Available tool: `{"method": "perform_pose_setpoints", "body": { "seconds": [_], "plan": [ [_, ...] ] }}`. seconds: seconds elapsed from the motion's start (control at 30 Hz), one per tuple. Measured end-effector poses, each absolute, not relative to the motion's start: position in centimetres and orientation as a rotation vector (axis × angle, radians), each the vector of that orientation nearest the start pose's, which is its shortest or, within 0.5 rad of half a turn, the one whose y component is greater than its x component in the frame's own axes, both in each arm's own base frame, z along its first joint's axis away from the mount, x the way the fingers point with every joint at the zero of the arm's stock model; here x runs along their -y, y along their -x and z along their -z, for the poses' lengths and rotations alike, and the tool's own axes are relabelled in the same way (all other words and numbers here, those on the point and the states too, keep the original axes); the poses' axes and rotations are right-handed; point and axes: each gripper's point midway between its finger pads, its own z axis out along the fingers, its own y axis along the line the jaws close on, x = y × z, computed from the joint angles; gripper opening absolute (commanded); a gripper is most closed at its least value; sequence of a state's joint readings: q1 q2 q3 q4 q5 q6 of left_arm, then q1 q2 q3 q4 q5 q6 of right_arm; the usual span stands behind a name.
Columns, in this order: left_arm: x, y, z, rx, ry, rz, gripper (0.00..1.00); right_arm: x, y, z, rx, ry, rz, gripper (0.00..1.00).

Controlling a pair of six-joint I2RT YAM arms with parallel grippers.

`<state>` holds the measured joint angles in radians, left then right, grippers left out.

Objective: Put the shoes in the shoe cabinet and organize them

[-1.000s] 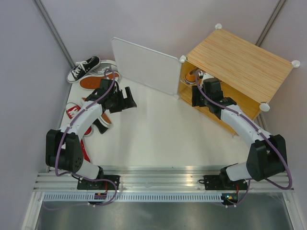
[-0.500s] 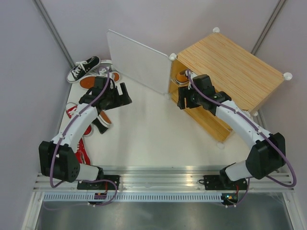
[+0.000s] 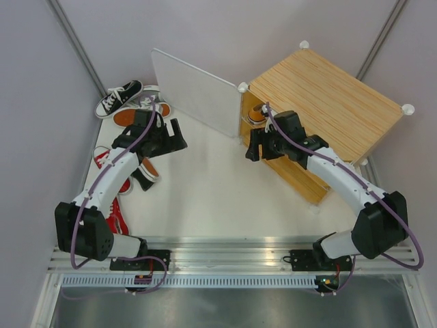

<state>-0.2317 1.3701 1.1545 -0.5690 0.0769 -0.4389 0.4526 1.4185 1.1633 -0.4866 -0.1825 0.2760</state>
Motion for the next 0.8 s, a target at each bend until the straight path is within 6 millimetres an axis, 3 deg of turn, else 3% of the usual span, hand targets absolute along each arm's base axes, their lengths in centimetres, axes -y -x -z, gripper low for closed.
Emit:
{"method": "perform_pose_setpoints", "body": {
  "seconds": [0.13,0.23,0.5,0.6,0.8],
  "plan": [
    [12.1,-35.0,-16.7,-2.414,0.194,0.429,1.00,-21.7,-32.6,-17.8,-2.332,0.300,-0.693,0.80],
    [12.9,-34.7,-15.9,-2.442,0.174,0.449,1.00,-21.1,-33.2,-17.6,-2.313,0.276,-0.766,0.81],
    [14.2,-34.5,-15.0,-2.475,0.153,0.486,1.00,-15.2,-38.3,-18.2,-2.247,0.097,-0.804,0.81],
    [14.2,-34.6,-15.0,-2.474,0.152,0.491,1.00,-15.5,-39.2,-18.6,-2.244,0.105,-0.846,0.81],
    [14.3,-34.7,-15.0,-2.469,0.150,0.494,1.00,-17.4,-37.3,-18.2,-2.284,0.198,-0.924,0.81]
  ]
}}
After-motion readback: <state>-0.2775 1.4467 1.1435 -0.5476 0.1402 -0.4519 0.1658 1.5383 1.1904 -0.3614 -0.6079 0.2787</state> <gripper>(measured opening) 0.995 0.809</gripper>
